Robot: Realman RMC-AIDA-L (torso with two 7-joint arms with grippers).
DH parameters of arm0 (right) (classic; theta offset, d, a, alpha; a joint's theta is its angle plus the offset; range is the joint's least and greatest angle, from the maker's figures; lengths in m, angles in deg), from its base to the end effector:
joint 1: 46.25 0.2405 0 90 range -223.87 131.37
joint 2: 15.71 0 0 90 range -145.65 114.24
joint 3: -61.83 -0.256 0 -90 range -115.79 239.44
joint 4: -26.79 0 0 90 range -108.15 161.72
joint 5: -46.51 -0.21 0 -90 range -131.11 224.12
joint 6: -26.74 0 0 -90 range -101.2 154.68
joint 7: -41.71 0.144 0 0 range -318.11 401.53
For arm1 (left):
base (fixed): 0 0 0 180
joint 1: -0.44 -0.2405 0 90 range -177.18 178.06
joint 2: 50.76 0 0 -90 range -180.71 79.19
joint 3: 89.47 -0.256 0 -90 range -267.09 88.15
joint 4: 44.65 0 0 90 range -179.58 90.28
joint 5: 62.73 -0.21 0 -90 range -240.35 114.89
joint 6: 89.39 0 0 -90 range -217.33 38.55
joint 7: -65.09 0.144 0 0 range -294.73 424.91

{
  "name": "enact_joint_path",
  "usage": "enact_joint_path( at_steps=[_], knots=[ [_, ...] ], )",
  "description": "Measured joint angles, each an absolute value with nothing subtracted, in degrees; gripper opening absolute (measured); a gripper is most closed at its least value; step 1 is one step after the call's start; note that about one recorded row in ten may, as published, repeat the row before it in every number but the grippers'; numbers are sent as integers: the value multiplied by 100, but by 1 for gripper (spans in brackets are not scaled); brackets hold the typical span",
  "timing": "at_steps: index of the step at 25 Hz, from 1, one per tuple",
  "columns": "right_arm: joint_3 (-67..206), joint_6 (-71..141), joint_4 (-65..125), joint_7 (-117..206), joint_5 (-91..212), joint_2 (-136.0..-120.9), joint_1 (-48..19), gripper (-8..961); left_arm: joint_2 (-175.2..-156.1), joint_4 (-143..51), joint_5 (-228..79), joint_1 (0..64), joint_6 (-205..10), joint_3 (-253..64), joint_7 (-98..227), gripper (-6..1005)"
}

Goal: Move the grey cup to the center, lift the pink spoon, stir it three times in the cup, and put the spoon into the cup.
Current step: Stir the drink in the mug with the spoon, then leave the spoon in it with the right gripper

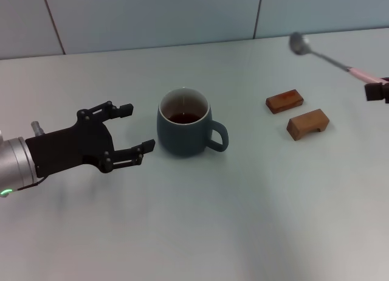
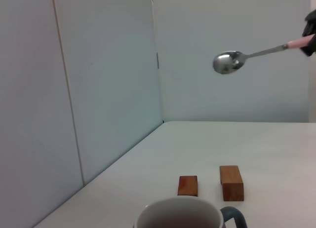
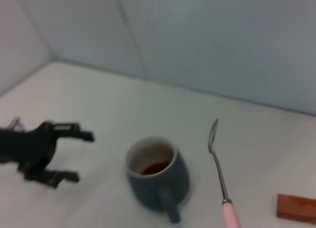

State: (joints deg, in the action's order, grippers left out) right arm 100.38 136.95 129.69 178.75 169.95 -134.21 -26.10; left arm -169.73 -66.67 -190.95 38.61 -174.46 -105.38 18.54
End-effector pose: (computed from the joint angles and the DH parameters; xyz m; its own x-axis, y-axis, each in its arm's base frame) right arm 0.2032 0.2832 0.1578 0.7157 -0.6067 -0.3459 -0.6981 -0.6074 -0.3791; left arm -0.2622 0.3444 -0.0256 0.8740 0.0022 0.4859 0.2078 -0.9056 -0.3698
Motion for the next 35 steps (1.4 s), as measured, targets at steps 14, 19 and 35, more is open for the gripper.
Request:
enact_joint_path(
  at_steps=[14,19,35],
  knots=[
    [11278,14887,13219,19272,18146,-13105,-747,117,-16978,-6619,-19092,3876,-17470,-10539,1850,842],
    [11314,14769,12161,19265,18630,-13101,-5,117,-16984,-6574,-19093,3876,-17482,-10546,1850,841],
    [11267,14267,9431,19375,19319,-12604,1725,117,-16969,-6556,-19105,3876,-17482,-10601,1851,842]
  ],
)
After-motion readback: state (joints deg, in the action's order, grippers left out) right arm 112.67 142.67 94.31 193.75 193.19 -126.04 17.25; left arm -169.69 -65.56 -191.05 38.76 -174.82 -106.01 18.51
